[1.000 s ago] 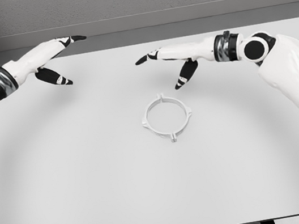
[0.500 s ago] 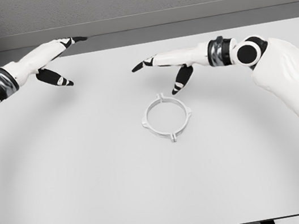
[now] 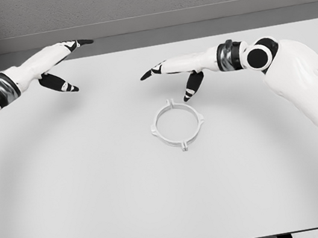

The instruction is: Assemble PVC drainage pipe clamps

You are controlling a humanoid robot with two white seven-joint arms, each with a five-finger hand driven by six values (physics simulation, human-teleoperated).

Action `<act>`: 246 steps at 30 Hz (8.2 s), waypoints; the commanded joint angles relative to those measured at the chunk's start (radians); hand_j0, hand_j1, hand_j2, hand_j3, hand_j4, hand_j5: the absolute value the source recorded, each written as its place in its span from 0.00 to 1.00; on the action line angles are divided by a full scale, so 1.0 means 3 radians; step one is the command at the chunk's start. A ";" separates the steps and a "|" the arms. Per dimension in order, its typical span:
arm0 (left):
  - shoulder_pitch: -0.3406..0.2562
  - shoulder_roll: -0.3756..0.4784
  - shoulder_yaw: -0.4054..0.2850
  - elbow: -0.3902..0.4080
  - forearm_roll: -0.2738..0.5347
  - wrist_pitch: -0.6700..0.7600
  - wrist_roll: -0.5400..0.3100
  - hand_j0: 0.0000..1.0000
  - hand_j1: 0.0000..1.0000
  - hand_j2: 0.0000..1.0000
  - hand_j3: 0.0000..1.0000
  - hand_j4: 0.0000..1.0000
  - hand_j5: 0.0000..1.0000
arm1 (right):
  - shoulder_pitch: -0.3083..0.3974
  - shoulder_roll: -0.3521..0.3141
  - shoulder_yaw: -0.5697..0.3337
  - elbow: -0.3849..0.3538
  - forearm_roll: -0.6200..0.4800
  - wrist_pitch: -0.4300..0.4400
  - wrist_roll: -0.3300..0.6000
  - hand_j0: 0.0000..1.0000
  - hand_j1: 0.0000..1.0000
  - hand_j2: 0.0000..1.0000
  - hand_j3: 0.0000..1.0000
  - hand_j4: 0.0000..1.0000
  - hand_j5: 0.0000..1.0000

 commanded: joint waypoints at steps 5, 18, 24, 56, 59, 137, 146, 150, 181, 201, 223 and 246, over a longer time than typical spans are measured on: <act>0.0000 0.0003 0.0005 0.0000 0.0028 0.0008 0.0002 1.00 1.00 1.00 1.00 1.00 1.00 | 0.0000 0.0044 -0.0013 0.0001 -0.0014 0.0009 -0.0001 1.00 1.00 1.00 1.00 1.00 1.00; 0.0000 0.0003 0.0005 0.0000 0.0028 0.0008 0.0007 1.00 1.00 1.00 1.00 1.00 1.00 | -0.0031 0.0126 -0.0018 0.0165 0.0098 0.0009 -0.0001 1.00 1.00 1.00 1.00 1.00 1.00; 0.0005 0.0003 0.0005 0.0000 0.0033 0.0008 0.0007 1.00 1.00 1.00 1.00 1.00 1.00 | -0.0051 0.0157 -0.0018 0.0165 0.0195 0.0009 -0.0001 1.00 1.00 1.00 1.00 1.00 1.00; 0.0010 0.0028 0.0005 -0.0005 0.0140 0.0008 0.0007 1.00 1.00 1.00 1.00 1.00 1.00 | -0.0128 0.0264 -0.0013 0.0390 0.0390 0.0009 -0.0001 1.00 1.00 1.00 1.00 1.00 1.00; 0.0010 0.0023 0.0005 -0.0005 0.0140 0.0008 0.0007 1.00 1.00 1.00 1.00 1.00 1.00 | -0.0128 0.0264 -0.0008 0.0431 0.0390 0.0009 -0.0001 1.00 1.00 1.00 1.00 1.00 1.00; 0.0496 0.0146 -0.0997 -0.1656 0.0324 0.0008 -0.0003 1.00 1.00 1.00 1.00 1.00 1.00 | 0.0787 -0.1889 -0.0090 -0.1794 -0.1375 0.0009 -0.0001 1.00 1.00 1.00 1.00 1.00 1.00; 0.0506 0.0136 -0.1452 -0.1948 0.0319 0.0008 -0.0003 1.00 1.00 1.00 1.00 1.00 1.00 | 0.0915 -0.1786 -0.0166 -0.1702 -0.1615 0.0009 -0.0001 1.00 1.00 1.00 1.00 1.00 1.00; 0.0501 0.0095 -0.1554 -0.1937 0.0314 0.0008 -0.0003 1.00 1.00 1.00 1.00 1.00 1.00 | 0.1012 -0.1761 -0.0177 -0.1696 -0.1671 0.0009 -0.0001 1.00 1.00 1.00 1.00 1.00 1.00; 0.0409 -0.0417 -0.1641 -0.1390 0.0002 0.0008 -0.0064 1.00 1.00 1.00 1.00 1.00 1.00 | 0.1365 -0.1786 -0.0652 -0.1661 -0.1671 0.0009 -0.0001 1.00 1.00 1.00 1.00 1.00 1.00; 0.0368 -0.0565 -0.1611 -0.1211 -0.0044 0.0008 -0.0279 1.00 1.00 1.00 1.00 1.00 1.00 | 0.1370 -0.1802 -0.0652 -0.1661 -0.1671 0.0009 -0.0001 1.00 1.00 1.00 1.00 1.00 1.00; 0.0327 -0.0662 -0.1590 -0.1124 -0.0136 0.0008 -0.0284 1.00 1.00 1.00 1.00 1.00 1.00 | 0.1370 -0.1802 -0.0652 -0.1650 -0.1671 0.0009 -0.0001 1.00 1.00 1.00 1.00 1.00 1.00; 0.0297 -0.0652 -0.1590 -0.1160 -0.0095 0.0008 -0.0274 1.00 1.00 1.00 1.00 1.00 1.00 | 0.1365 -0.1817 -0.0662 -0.1640 -0.1676 0.0009 -0.0001 1.00 1.00 1.00 1.00 1.00 1.00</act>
